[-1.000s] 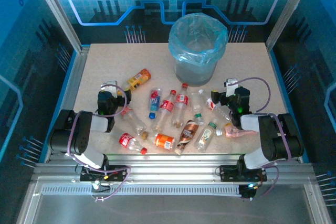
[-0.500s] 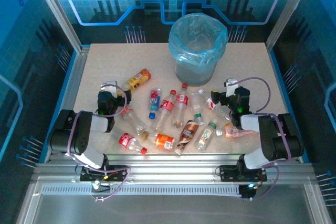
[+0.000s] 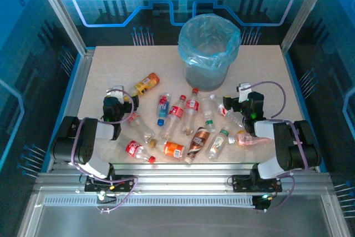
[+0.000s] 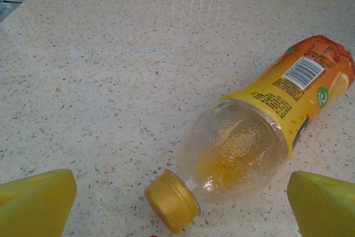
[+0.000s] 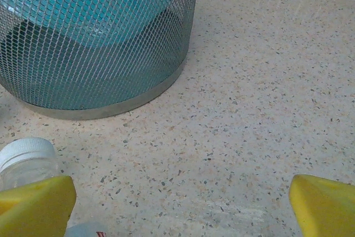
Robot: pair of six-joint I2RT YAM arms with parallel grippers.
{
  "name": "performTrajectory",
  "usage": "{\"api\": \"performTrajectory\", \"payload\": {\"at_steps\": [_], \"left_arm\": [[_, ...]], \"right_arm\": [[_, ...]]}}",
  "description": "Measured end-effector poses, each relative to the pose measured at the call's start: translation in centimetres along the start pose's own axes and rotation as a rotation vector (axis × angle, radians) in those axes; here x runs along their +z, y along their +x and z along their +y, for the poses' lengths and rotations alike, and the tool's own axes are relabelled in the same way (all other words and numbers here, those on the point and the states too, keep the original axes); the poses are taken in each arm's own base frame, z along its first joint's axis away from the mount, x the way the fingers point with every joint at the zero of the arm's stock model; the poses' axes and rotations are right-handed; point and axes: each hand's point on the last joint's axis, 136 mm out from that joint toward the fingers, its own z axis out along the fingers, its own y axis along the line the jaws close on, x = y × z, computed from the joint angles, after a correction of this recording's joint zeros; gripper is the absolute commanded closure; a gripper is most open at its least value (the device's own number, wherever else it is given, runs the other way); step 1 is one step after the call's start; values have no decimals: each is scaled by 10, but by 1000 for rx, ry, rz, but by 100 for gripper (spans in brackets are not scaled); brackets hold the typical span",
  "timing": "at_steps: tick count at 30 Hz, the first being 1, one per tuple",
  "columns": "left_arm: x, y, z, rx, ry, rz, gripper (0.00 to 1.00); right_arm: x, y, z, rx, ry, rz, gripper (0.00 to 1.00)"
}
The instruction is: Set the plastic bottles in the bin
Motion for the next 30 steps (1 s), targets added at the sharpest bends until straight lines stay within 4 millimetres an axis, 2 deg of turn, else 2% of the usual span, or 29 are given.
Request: {"api": "performTrajectory", "payload": {"at_steps": [2, 3, 6, 10, 12, 13, 15, 18, 22, 26, 30], "left_arm": [[-7, -9, 1, -3, -6, -16, 1], [-15, -21, 1, -7, -7, -38, 1], [-42, -65, -2, -22, 4, -137, 1], [-72, -131, -7, -63, 16, -209, 7], [-81, -159, -16, -79, 29, -203, 7], [-85, -172, -27, -78, 46, -180, 7], [-91, -184, -52, -63, 100, -140, 6], [-105, -187, -103, -18, 227, -48, 5], [-128, -165, -164, 22, 437, 80, 6], [-151, -137, -205, 55, 603, 204, 6], [-163, -128, -226, 76, 693, 277, 6]], "right_arm": [[-4, -8, -4, 9, 20, 10, 3], [-9, -16, -6, 16, 29, 3, 4], [-27, -47, -11, 38, 44, -28, 9], [-48, -80, -7, 66, 36, -33, 12], [-59, -91, 3, 75, 10, -14, 16], [-64, -92, 10, 79, -7, 11, 17], [-72, -91, 27, 75, -53, 66, 21], [-87, -82, 59, 48, -136, 164, 23], [-117, -62, 93, -8, -233, 274, 23], [-129, -49, 90, -32, -231, 368, 27], [-118, -54, 90, -90, -238, 450, 29]]}}
